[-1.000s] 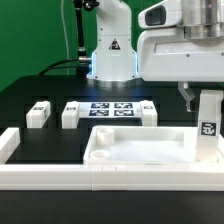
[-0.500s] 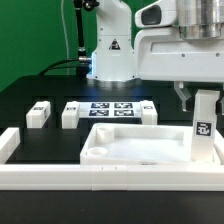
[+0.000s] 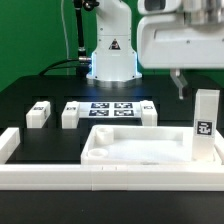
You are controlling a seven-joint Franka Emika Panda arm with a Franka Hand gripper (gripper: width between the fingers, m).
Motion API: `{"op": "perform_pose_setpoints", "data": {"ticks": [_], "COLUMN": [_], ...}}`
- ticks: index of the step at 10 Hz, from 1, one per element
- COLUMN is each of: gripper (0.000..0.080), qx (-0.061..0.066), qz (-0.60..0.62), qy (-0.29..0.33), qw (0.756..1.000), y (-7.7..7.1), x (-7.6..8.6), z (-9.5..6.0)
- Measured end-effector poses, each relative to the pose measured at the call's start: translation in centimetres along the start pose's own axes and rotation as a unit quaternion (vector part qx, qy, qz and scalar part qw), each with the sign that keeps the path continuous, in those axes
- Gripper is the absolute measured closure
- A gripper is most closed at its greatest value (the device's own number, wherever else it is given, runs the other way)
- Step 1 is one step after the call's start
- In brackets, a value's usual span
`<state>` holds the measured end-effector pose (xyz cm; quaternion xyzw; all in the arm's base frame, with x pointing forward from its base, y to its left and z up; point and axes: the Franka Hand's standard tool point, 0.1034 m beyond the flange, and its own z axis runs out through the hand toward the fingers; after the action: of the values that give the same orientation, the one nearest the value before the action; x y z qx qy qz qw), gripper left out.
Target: Assemble desk
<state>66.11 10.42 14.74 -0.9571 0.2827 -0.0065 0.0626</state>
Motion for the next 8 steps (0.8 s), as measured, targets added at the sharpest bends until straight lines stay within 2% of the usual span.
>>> {"op": "perform_pose_setpoints", "data": {"ticks": [1, 3, 7, 8], "gripper": [0.0156, 0.0151, 0.015, 0.015], "qx": [0.001, 0.0, -0.001, 0.001], "qz": [-0.008, -0.006, -0.009, -0.028], "qy": [0.0, -0.002, -0.003, -0.004], "qw": [1.0, 1.0, 1.0, 1.0], "y": [-0.39, -0.13, -0.07, 0.36], "x": [-0.35, -0.35, -0.36, -0.41], "z": [-1.0, -0.46, -0.37, -0.58]}}
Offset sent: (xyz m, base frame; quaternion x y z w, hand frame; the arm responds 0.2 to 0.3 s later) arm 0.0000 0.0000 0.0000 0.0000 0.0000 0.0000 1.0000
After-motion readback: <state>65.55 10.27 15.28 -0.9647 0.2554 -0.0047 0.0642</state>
